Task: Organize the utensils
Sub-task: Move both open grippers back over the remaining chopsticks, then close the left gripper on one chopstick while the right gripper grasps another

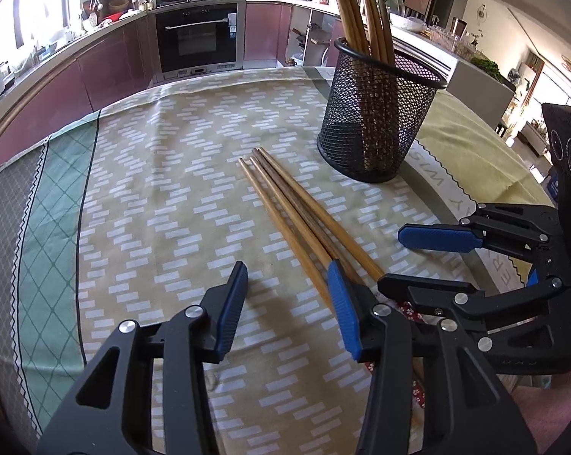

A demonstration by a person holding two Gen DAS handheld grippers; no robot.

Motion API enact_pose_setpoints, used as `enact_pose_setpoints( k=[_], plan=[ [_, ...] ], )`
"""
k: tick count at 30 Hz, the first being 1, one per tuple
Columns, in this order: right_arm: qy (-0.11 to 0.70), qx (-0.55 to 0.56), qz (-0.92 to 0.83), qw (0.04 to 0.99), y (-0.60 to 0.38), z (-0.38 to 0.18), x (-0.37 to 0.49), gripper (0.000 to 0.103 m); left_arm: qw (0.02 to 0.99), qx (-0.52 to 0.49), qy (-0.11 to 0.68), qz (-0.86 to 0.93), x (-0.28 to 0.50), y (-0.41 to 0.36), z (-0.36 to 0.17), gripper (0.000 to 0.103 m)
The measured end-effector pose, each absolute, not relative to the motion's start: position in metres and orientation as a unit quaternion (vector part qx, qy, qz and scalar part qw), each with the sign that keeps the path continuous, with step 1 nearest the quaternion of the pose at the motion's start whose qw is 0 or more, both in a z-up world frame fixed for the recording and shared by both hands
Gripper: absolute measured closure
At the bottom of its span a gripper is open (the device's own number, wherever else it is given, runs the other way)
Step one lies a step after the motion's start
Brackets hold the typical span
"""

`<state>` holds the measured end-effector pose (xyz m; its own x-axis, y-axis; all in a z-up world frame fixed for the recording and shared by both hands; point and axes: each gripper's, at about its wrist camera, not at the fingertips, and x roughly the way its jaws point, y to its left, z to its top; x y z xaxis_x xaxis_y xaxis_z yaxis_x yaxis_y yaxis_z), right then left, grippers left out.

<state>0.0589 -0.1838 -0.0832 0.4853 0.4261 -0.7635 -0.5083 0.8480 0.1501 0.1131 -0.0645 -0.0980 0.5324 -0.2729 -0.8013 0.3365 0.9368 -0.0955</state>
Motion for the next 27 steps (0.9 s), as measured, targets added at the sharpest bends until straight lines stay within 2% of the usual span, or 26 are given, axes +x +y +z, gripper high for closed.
enact_pose_setpoints(
  k=[4,9,14,22,27],
  plan=[
    [0.428,-0.05,0.271,0.861,-0.184,-0.083,0.06,0.065,0.873,0.039,0.453,-0.177,0.113,-0.064,-0.098,0.065],
    [0.428,-0.055,0.268,0.861,-0.179,-0.083,0.065,0.065,0.873,0.04,0.455,-0.171,0.114,-0.058,-0.099,0.079],
    [0.428,-0.063,0.266,0.861,-0.171,-0.083,0.074,0.069,0.873,0.033,0.457,-0.167,0.117,-0.055,-0.099,0.084],
    [0.428,-0.068,0.261,0.863,-0.16,-0.084,0.092,0.079,0.875,0.034,0.457,-0.159,0.125,-0.055,-0.098,0.084],
    [0.429,-0.059,0.256,0.864,-0.159,-0.084,0.099,0.089,0.876,0.03,0.455,-0.155,0.129,-0.057,-0.099,0.084]
  ],
)
